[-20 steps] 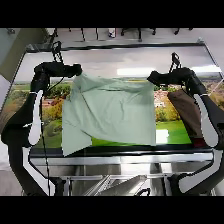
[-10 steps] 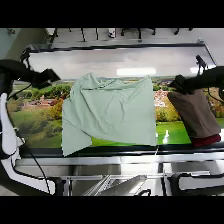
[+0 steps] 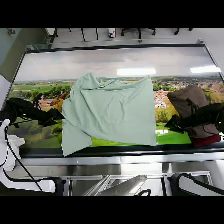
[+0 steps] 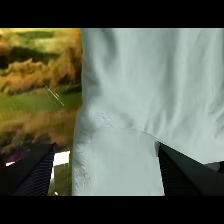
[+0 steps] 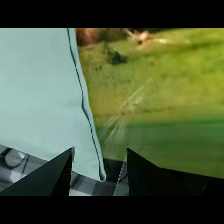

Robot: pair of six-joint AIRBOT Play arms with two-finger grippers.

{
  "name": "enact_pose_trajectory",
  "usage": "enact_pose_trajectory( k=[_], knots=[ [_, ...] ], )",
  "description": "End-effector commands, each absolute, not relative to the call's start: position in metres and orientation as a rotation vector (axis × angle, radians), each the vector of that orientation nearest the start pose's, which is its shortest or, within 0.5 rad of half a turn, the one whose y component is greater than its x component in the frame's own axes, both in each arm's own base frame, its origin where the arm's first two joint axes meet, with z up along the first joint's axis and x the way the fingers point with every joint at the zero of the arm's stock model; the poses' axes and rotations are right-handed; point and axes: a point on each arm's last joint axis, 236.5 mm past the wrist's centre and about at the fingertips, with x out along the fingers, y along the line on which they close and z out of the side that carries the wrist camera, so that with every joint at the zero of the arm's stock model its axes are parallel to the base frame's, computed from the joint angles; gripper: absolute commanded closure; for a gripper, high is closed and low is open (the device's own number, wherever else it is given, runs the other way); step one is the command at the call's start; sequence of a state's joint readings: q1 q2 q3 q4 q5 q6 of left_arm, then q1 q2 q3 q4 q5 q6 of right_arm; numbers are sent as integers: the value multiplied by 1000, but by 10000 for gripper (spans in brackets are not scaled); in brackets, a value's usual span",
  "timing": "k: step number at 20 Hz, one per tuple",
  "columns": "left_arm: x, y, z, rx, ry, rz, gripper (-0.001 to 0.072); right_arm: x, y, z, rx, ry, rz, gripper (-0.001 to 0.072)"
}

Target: Fold the shirts.

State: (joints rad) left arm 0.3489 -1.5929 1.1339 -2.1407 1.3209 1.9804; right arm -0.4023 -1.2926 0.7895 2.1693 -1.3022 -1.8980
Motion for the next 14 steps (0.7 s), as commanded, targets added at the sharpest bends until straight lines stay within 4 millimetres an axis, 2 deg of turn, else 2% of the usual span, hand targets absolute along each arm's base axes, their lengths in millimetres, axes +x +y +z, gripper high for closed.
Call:
enact_pose_trajectory(
  k=[1, 4, 5, 6, 8, 14],
  knots=[
    [338, -15, -105, -614, 1583, -393, 15, 253, 37, -81, 732, 1578, 269, 312],
    [337, -22, -117, -612, 1606, -402, 18, 245, 45, -91, 723, 1597, 268, 312],
    [338, -28, -119, -596, 1611, -411, 128, 242, 48, -94, 720, 1606, 271, 312],
    [337, -33, -120, -572, 1614, -434, 267, 239, 50, -96, 718, 1614, 273, 313],
    [338, -41, -119, -529, 1613, -472, 682, 234, 54, -99, 721, 1628, 275, 312],
    [350, -41, -102, -509, 1593, -502, 693, 234, 58, -109, 709, 1630, 265, 312]
  ],
)
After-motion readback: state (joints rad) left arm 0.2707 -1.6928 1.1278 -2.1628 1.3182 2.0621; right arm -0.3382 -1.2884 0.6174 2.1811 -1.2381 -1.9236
